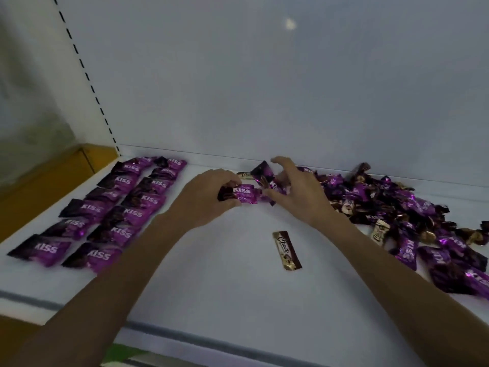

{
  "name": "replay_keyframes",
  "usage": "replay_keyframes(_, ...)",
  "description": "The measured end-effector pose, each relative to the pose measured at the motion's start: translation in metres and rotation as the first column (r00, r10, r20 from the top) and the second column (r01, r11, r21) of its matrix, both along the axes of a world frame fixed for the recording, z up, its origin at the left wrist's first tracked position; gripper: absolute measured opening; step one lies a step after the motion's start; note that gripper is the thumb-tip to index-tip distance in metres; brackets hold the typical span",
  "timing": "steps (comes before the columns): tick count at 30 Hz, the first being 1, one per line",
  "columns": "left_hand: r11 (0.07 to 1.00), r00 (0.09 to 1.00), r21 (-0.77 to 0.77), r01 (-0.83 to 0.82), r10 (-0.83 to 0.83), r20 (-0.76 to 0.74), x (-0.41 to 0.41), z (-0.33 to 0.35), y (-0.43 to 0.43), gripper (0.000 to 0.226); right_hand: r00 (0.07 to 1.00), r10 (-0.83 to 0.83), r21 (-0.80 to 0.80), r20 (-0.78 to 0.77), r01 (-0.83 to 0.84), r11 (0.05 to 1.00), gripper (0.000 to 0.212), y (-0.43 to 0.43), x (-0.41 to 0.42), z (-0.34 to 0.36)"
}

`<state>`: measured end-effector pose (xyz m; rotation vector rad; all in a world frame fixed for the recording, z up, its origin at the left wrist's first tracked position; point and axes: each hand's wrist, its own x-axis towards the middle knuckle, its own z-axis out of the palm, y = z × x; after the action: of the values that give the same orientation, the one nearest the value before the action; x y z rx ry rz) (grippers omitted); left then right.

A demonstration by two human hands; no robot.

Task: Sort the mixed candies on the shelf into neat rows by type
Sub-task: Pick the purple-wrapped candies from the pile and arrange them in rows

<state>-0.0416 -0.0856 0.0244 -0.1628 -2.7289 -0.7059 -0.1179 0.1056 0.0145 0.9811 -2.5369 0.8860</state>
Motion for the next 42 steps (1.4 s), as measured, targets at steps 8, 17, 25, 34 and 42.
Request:
replay_keyframes(8,0.992,1.0,-0.125,0.005,-0.003,0.023,-0.009,0.013,-0.079,0.041,0.995,0.083,0.012,-0.064,-0.082,0.997,0.058,-0.081,-0.015,-0.002)
replay_keyframes(17,0.99,0.999,-0.131,0.05,-0.049,0.014,-0.034,0.018,-0.136,0.035,0.971,0.006,-0.029,0.238,0.0,1.0,0.039,-0.144,-0.031,-0.004)
replay_keyframes(25,0.986,0.986,-0.075,0.146,-0.139,0.09,-0.062,0.011,-0.147,0.034,0.962,-0.234,0.292,0.137,0.187,0.938,0.018,-0.132,-0.048,-0.014)
replay_keyframes(34,0.972,0.98,-0.151,0.183,-0.169,0.101,-0.084,0.006,-0.134,0.037,0.847,-0.532,0.498,0.007,0.458,0.736,0.027,-0.109,-0.051,-0.008)
replay_keyframes(42,0.96,0.971,-0.19,0.205,-0.176,0.159,-0.097,-0.002,-0.12,0.035,0.918,-0.37,0.32,0.142,0.311,0.895,0.02,-0.117,-0.047,-0.005)
